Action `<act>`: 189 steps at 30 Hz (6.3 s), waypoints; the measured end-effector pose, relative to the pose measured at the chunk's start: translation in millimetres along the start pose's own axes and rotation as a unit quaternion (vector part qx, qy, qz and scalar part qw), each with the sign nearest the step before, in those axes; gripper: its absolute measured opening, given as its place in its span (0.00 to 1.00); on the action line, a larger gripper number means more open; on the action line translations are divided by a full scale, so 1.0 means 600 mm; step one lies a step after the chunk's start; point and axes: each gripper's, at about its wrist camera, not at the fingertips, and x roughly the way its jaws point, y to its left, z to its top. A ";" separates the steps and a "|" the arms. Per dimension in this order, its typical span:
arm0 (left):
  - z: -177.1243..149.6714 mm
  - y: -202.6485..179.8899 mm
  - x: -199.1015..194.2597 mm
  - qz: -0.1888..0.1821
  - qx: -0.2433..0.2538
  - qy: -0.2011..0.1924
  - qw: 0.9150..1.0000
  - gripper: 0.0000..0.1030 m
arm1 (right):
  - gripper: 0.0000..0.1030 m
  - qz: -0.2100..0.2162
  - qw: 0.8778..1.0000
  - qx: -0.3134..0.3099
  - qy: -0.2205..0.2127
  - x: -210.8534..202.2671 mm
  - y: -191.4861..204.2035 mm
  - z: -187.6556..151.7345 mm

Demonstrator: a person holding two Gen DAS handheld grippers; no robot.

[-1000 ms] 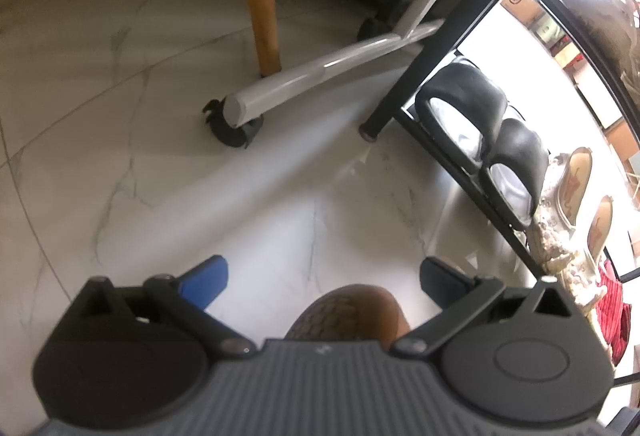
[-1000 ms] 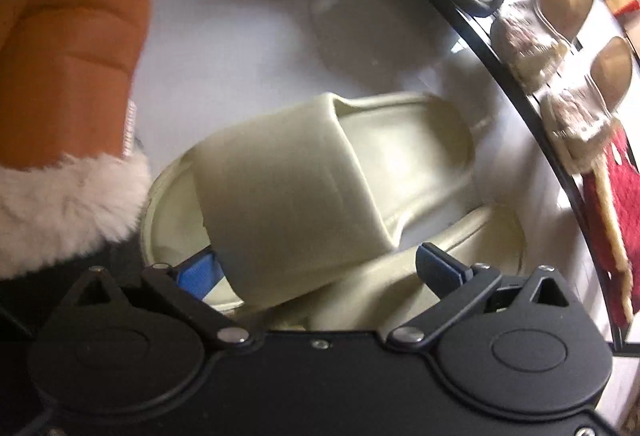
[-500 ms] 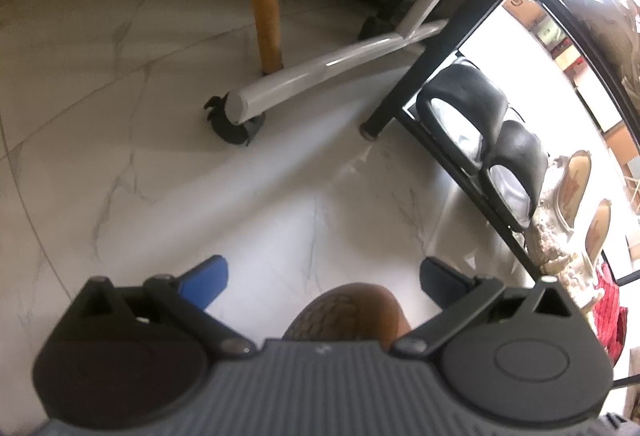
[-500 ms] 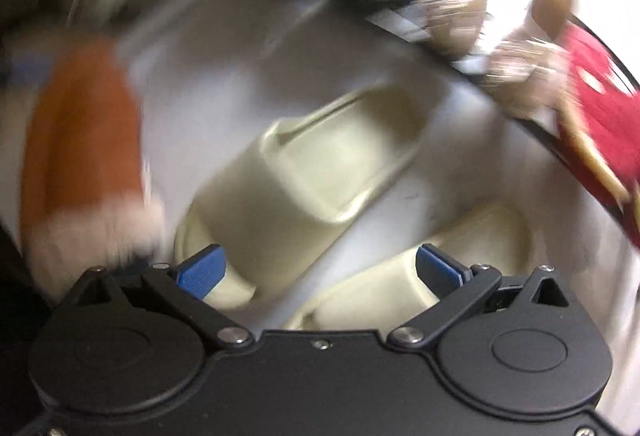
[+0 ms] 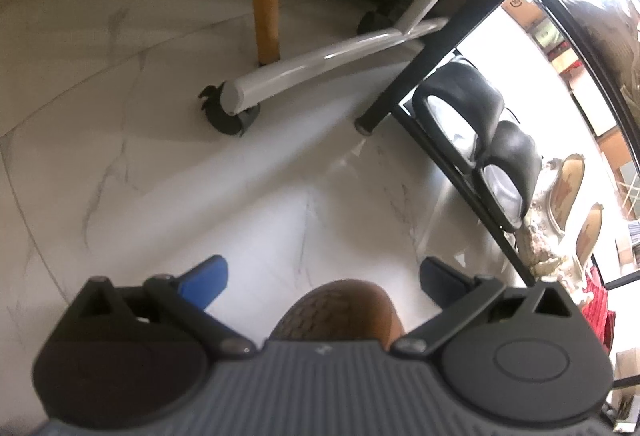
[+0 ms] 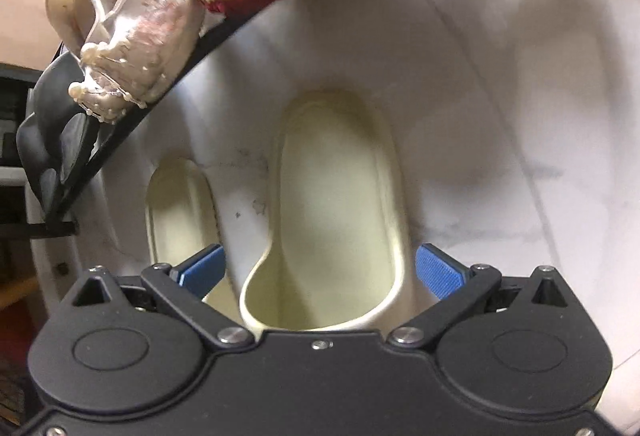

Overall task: Organize scattered shoes
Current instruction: 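Open the right gripper and withdraw it from the paired cream slides, then move the right gripper over the heels of the paired cream slides, then close the right gripper on the touching heels of both cream slides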

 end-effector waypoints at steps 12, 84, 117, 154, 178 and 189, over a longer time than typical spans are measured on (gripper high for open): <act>0.001 -0.001 -0.001 -0.003 0.000 0.002 1.000 0.99 | 1.00 -0.002 0.995 -0.098 0.013 0.033 0.064 -0.017; 0.000 0.000 0.016 -0.007 -0.023 0.023 0.999 0.99 | 1.00 -0.040 0.993 -0.105 0.035 0.010 0.059 -0.018; 0.001 -0.004 0.018 0.006 -0.011 0.014 1.000 0.99 | 1.00 0.082 0.993 0.040 0.074 0.043 0.058 -0.054; -0.006 -0.037 0.018 -0.005 0.056 -0.003 0.998 0.99 | 0.54 -0.107 0.937 -0.327 0.062 0.063 0.320 -0.023; -0.002 -0.039 0.024 -0.030 0.048 0.010 0.998 0.99 | 0.16 -0.254 0.890 -0.359 0.122 0.173 0.355 -0.078; -0.002 -0.036 0.025 -0.027 0.044 0.010 0.999 0.99 | 0.15 -0.212 0.908 -0.357 0.055 0.059 0.294 -0.138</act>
